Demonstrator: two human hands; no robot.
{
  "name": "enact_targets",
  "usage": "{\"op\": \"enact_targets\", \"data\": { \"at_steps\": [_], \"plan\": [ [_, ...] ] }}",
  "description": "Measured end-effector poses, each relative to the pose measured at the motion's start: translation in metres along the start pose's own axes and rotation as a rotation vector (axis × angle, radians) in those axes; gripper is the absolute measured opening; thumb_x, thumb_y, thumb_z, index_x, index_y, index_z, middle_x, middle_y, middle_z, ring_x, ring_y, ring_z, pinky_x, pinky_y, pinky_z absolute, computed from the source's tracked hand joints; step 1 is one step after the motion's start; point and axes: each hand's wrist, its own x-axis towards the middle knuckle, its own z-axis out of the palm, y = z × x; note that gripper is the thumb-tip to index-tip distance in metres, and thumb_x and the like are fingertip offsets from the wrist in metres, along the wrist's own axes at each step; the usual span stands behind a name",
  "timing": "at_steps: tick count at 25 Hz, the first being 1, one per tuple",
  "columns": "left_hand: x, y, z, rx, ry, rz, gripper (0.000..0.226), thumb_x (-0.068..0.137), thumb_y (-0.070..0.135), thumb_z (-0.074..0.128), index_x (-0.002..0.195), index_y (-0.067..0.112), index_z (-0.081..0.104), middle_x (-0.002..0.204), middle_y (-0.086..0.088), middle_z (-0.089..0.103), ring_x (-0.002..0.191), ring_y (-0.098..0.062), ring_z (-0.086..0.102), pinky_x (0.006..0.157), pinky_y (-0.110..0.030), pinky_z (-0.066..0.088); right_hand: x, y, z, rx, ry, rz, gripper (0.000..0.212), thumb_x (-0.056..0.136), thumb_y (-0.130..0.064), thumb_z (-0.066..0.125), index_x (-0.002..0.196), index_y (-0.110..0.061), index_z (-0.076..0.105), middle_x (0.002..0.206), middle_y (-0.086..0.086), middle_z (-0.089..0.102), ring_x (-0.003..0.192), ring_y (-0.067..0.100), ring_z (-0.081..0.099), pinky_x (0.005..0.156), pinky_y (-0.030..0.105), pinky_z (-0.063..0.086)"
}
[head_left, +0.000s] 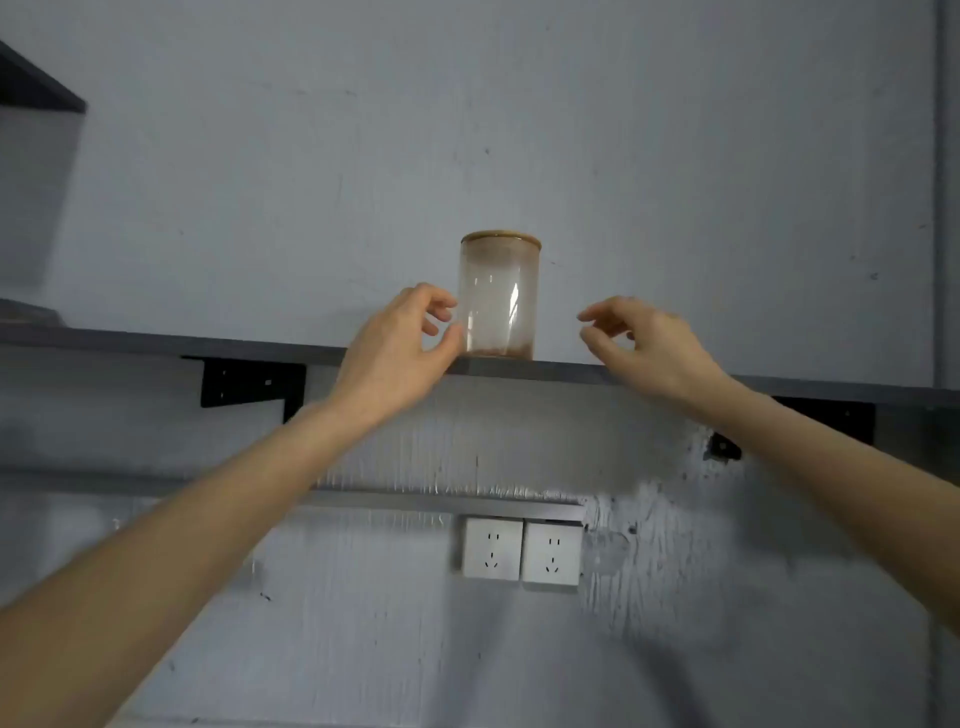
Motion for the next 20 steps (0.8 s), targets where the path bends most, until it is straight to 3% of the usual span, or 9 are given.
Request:
{"op": "enact_targets", "data": {
  "at_steps": [2, 5, 8, 11, 14, 16, 20],
  "plan": [
    [0.021, -0.004, 0.004, -0.018, -0.102, -0.152, 0.033, 0.087, 0.023, 0.051, 0.117, 0.010, 0.050, 0.119, -0.007, 0.056, 0.106, -0.022, 0.055, 0.087, -0.031, 0.042, 0.019, -0.001, 0.003, 0.090, -0.068, 0.127, 0.035, 0.090, -0.031, 0.047, 0.120, -0.013, 0.051, 0.116, 0.008, 0.060, 0.099, 0.013, 0.051, 0.084, 0.021, 0.035],
    [0.048, -0.011, 0.011, -0.032, -0.243, -0.366, 0.051, 0.086, 0.032, 0.054, 0.128, 0.007, 0.040, 0.134, -0.010, 0.048, 0.120, -0.023, 0.046, 0.095, -0.029, 0.036, 0.049, -0.001, 0.017, 0.230, -0.172, 0.315, 0.057, 0.088, -0.041, 0.047, 0.134, -0.009, 0.035, 0.134, 0.012, 0.049, 0.120, 0.023, 0.047, 0.103, 0.033, 0.036],
    [0.060, -0.016, 0.027, -0.036, -0.314, -0.385, 0.068, 0.083, 0.041, 0.056, 0.135, 0.006, 0.029, 0.142, -0.012, 0.040, 0.126, -0.025, 0.042, 0.100, -0.034, 0.036, 0.069, -0.002, 0.038, 0.346, -0.165, 0.368, 0.071, 0.086, -0.045, 0.049, 0.139, -0.005, 0.023, 0.145, 0.012, 0.036, 0.130, 0.026, 0.038, 0.110, 0.040, 0.032],
    [0.067, -0.016, 0.041, -0.135, -0.319, -0.368, 0.061, 0.081, 0.042, 0.059, 0.127, 0.008, 0.039, 0.125, -0.008, 0.053, 0.104, -0.020, 0.051, 0.082, -0.028, 0.042, 0.083, -0.006, 0.056, 0.531, -0.223, 0.412, 0.069, 0.082, -0.048, 0.052, 0.135, -0.008, 0.033, 0.141, 0.007, 0.041, 0.126, 0.025, 0.042, 0.103, 0.036, 0.037],
    [0.068, -0.016, 0.048, -0.226, -0.284, -0.375, 0.054, 0.081, 0.040, 0.060, 0.123, 0.011, 0.043, 0.103, -0.001, 0.052, 0.091, -0.016, 0.050, 0.063, -0.019, 0.040, 0.086, -0.007, 0.064, 0.615, -0.219, 0.446, 0.047, 0.081, -0.046, 0.055, 0.114, -0.012, 0.052, 0.123, 0.007, 0.057, 0.115, 0.024, 0.052, 0.097, 0.039, 0.044],
    [0.069, -0.017, 0.047, -0.245, -0.281, -0.377, 0.054, 0.081, 0.039, 0.060, 0.123, 0.011, 0.042, 0.101, 0.001, 0.050, 0.087, -0.015, 0.050, 0.063, -0.015, 0.038, 0.084, -0.005, 0.066, 0.672, -0.187, 0.432, 0.039, 0.081, -0.043, 0.058, 0.106, -0.014, 0.054, 0.116, 0.007, 0.061, 0.108, 0.022, 0.058, 0.093, 0.038, 0.049],
    [0.063, -0.009, 0.041, -0.244, -0.278, -0.325, 0.056, 0.081, 0.038, 0.060, 0.127, 0.013, 0.040, 0.106, 0.002, 0.049, 0.085, -0.011, 0.049, 0.068, -0.019, 0.041, 0.074, -0.010, 0.059, 0.699, -0.092, 0.404, 0.054, 0.078, -0.042, 0.062, 0.121, -0.011, 0.049, 0.116, 0.006, 0.061, 0.100, 0.018, 0.060, 0.086, 0.034, 0.052]
  ]
}}
